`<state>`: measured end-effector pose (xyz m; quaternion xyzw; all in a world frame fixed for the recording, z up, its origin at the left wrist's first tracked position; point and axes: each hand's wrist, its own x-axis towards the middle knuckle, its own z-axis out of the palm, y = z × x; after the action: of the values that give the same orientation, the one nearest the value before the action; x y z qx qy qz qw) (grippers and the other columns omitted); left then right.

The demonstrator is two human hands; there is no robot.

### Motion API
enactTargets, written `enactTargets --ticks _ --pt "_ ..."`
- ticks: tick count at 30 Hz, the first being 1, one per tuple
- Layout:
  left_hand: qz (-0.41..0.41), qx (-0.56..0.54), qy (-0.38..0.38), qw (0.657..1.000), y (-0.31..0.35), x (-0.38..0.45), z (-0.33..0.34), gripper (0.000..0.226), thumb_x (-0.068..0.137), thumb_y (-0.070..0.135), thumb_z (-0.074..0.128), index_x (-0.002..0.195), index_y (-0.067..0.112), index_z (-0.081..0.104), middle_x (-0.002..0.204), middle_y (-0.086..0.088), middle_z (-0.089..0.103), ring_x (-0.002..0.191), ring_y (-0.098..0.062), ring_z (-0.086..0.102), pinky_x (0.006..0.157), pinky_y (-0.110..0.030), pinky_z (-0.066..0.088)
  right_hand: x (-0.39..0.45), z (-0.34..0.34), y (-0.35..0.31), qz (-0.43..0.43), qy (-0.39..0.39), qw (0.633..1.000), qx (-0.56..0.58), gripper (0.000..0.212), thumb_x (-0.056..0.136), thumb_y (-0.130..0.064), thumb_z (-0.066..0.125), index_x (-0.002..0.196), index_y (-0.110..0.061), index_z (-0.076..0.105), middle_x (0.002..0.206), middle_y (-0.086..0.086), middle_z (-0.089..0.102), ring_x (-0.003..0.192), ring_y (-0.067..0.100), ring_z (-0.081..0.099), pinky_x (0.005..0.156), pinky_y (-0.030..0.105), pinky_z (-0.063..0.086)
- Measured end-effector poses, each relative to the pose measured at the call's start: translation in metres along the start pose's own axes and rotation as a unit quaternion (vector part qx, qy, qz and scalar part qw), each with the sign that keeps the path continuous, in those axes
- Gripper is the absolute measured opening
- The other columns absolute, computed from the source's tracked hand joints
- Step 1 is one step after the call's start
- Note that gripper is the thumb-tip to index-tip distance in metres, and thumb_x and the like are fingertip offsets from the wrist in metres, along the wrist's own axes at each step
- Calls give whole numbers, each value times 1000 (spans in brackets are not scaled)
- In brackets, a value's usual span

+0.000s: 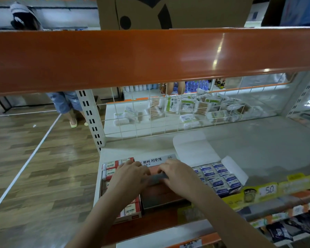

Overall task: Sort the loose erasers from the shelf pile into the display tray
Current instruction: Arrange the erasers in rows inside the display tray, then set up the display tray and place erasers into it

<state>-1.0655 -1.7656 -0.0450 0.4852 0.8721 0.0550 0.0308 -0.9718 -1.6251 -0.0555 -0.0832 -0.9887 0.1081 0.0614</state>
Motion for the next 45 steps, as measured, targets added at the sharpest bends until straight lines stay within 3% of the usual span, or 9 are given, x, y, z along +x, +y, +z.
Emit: enactTargets --ticks 4,9,14,20,25,32,45 --pt "18 1 37 999 11 23 -21 31 95 45 42 119 32 56 119 8 57 110 -13 49 91 -28 40 3 -25 11 -2 19 1000 11 27 92 -27 54 116 -15 59 113 2 56 107 18 50 88 32 44" --pt "69 -3 61 996 55 70 -46 31 94 42 46 118 27 58 119 3 58 110 -19 53 89 -32 45 2 -73 65 72 70 995 -26 30 91 -30 57 118 -17 60 118 4 57 113 21 50 93 34 45" --pt "145 24 61 987 139 125 -52 35 93 44 48 121 24 57 118 -2 58 111 -23 52 89 -35 42 -33 -106 149 168 79 982 -47 28 88 -27 61 112 -13 64 114 8 63 106 23 57 90 33 48" --pt "214 22 49 975 271 182 -40 37 92 43 50 121 21 57 120 -6 57 111 -26 52 88 -33 41 -109 -132 259 280 54 957 -60 30 89 -28 57 116 -15 61 117 9 58 112 26 53 91 33 43" --pt "223 22 33 974 388 232 -12 39 93 42 48 124 20 55 126 -7 52 119 -28 46 95 -37 38 -174 -155 354 341 29 938 -65 33 90 -26 55 121 -14 58 121 11 56 113 28 52 95 35 42" --pt "227 17 35 973 517 297 23 35 94 36 47 124 19 53 129 -6 51 120 -26 44 95 -37 36 -227 -188 467 391 51 916 -74 37 92 -23 52 128 -14 52 128 12 52 120 27 48 98 35 39" --pt "239 44 8 970 614 457 85 36 92 29 52 126 18 53 120 -3 60 108 -22 58 84 -30 45 -235 -187 653 429 11 903 -25 41 91 -26 53 131 -16 48 133 14 47 124 29 45 102 34 36"
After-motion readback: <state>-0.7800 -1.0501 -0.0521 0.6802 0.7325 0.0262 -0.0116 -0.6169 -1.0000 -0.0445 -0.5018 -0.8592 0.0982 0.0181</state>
